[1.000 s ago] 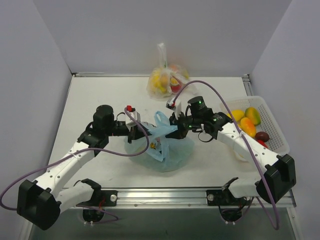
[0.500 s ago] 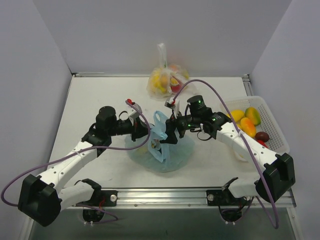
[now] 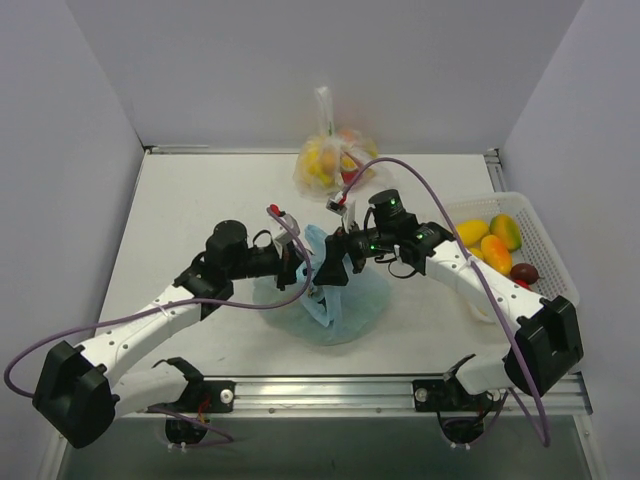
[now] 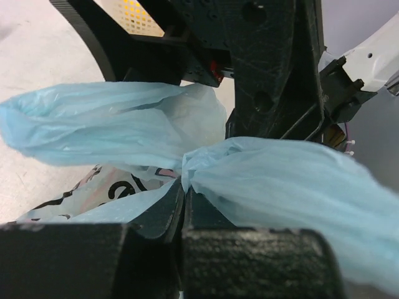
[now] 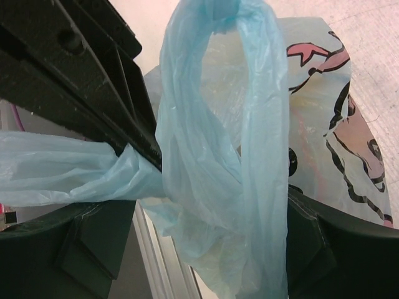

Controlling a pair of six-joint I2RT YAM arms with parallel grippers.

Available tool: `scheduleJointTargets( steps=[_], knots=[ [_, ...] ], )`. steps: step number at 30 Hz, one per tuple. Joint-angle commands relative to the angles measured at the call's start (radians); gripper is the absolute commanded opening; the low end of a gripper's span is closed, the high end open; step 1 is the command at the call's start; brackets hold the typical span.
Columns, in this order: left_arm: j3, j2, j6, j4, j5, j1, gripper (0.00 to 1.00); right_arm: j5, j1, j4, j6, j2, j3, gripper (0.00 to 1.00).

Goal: Place the fake fruits into the plastic bag and tie a complex knot

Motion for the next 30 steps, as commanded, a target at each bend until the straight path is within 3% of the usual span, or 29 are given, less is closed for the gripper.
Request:
scheduleJointTargets(
  steps=[1,6,10,13,14,21,30],
  knots=[
    [0.044,0.012,0.004,0.020,-0.050,-0.032,0.00,-0.054,0.003,0.044,0.001,0.005,0.034,0.82],
    [0.061,0.021,0.006,-0.011,-0.116,-0.066,0.00,-0.053,0.006,0.034,-0.016,0.003,0.031,0.82],
    [0.038,0.006,-0.031,0.023,-0.070,-0.050,0.00,0.007,-0.003,-0.015,-0.054,-0.015,0.023,0.84],
    [0.014,-0.018,-0.048,0.035,-0.056,-0.049,0.00,0.007,-0.027,-0.064,-0.071,-0.041,0.019,0.99],
    [0.008,-0.022,-0.050,0.029,-0.050,-0.046,0.00,-0.017,-0.050,-0.087,-0.096,-0.056,0.015,1.00],
    [0.004,-0.038,-0.056,0.014,-0.018,-0.029,0.00,-0.126,-0.204,-0.131,-0.151,-0.144,-0.044,1.00],
    [0.034,-0.025,-0.080,-0.012,0.035,-0.023,0.00,-0.118,-0.301,-0.106,-0.207,-0.300,-0.233,1.00]
  ],
)
